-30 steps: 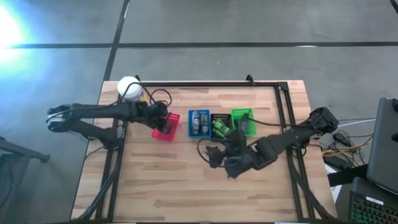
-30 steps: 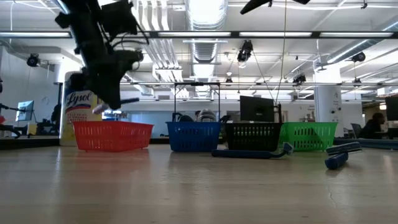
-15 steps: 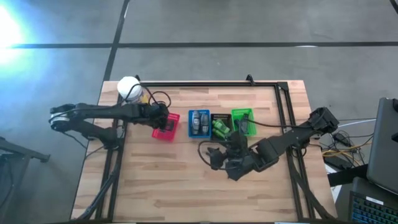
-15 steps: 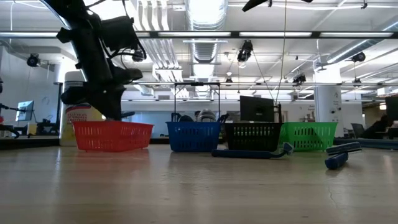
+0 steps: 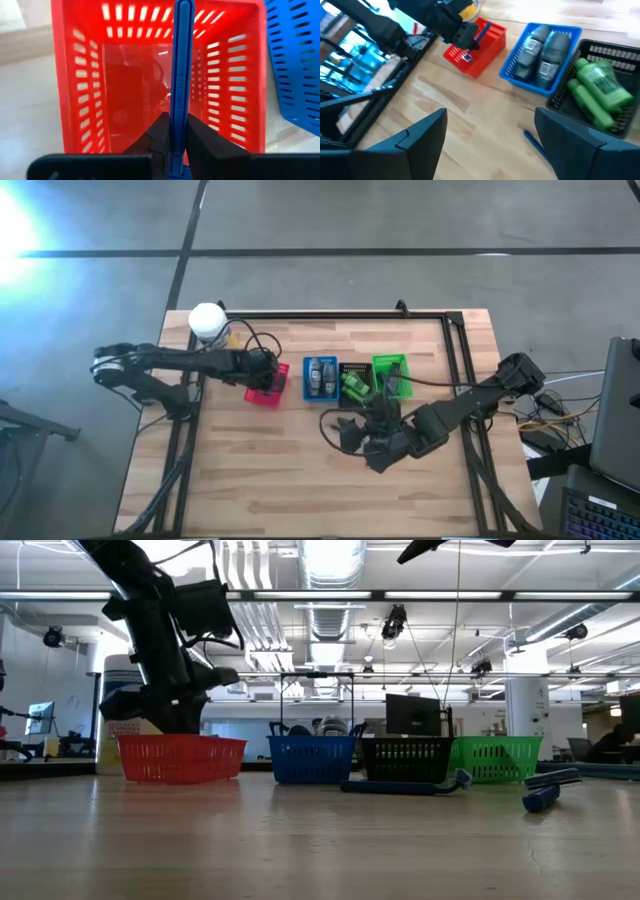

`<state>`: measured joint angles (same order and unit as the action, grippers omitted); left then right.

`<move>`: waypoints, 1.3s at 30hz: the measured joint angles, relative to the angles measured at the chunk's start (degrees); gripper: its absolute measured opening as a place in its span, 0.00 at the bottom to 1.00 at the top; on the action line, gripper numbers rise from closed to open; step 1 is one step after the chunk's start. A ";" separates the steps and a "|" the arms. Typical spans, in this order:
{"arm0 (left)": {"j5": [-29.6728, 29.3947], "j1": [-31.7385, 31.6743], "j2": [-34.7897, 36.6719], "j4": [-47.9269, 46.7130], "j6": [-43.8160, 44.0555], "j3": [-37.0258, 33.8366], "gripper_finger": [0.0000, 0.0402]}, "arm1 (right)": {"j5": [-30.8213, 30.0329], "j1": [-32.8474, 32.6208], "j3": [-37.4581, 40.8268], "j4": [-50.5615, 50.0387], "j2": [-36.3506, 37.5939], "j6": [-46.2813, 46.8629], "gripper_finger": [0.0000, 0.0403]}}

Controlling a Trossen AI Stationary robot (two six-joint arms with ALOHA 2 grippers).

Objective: Pick & Place Travel size toiletries
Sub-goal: Put the blue razor into the red basket

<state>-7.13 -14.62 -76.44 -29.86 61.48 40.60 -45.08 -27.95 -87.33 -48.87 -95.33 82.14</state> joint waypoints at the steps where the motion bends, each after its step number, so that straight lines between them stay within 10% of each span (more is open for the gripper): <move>1: 0.02 0.11 -0.16 -0.09 0.85 0.00 0.11 | 0.02 -0.26 0.02 -0.80 0.00 0.55 0.73; 17: 1.49 1.09 1.74 -1.08 -4.42 2.13 0.35 | 5.87 -2.09 0.13 -5.23 -0.02 2.12 0.82; 28: 2.92 7.64 12.01 -1.06 -31.26 10.82 0.37 | 32.77 -1.88 11.18 -11.88 -0.33 31.69 0.81; 39: 2.99 7.72 15.10 -0.32 -38.16 11.74 0.37 | 36.03 -0.44 21.85 4.31 -5.03 47.08 0.70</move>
<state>-4.14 -6.90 -61.34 -30.18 23.32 52.34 -9.05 -28.39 -65.48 -44.56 -100.36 129.23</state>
